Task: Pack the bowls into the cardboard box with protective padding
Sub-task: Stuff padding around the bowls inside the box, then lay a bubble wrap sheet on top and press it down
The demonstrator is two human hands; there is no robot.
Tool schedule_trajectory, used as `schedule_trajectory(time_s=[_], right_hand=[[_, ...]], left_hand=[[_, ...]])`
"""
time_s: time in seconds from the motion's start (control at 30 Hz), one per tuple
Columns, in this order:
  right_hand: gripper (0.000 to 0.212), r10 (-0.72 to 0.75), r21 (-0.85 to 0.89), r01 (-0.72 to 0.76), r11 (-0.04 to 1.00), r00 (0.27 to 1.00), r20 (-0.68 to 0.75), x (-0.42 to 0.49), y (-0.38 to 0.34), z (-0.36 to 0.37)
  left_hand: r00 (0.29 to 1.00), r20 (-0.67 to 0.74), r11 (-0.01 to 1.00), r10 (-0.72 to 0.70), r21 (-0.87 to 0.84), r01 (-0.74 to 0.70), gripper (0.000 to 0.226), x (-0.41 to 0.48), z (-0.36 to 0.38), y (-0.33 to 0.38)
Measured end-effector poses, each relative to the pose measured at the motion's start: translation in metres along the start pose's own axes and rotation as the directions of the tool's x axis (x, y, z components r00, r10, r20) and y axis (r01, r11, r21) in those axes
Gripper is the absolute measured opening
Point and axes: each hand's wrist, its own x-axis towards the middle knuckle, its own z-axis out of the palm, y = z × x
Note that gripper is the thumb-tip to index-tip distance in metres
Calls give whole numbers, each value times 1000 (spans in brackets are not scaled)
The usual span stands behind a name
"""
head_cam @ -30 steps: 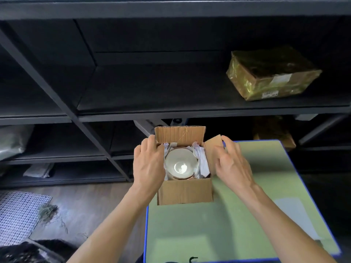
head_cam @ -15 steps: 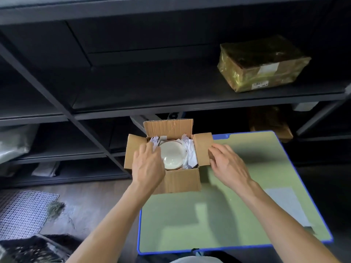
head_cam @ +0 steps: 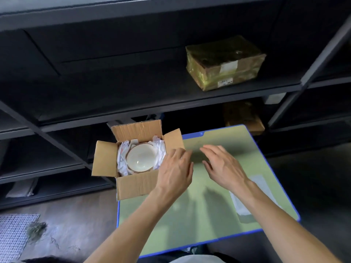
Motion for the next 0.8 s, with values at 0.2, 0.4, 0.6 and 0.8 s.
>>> schedule_trajectory(time_s=[0.2, 0.4, 0.6, 0.8], right_hand=[[47, 267, -43, -264, 964, 958, 108, -58, 54, -3], [52, 552, -115, -541, 833, 795, 253, -126, 100, 2], [68, 719, -92, -741, 665, 603, 345, -171, 129, 20], [69, 800, -45, -844, 535, 488, 349, -176, 141, 38]], left_hand=[[973, 122, 980, 197, -61, -191, 34, 14, 45, 57], [877, 414, 969, 245, -95, -227, 44, 13, 98, 95], [769, 607, 974, 199, -36, -223, 70, 10, 142, 111], [713, 673, 968, 196, -16, -251, 78, -3, 172, 117]])
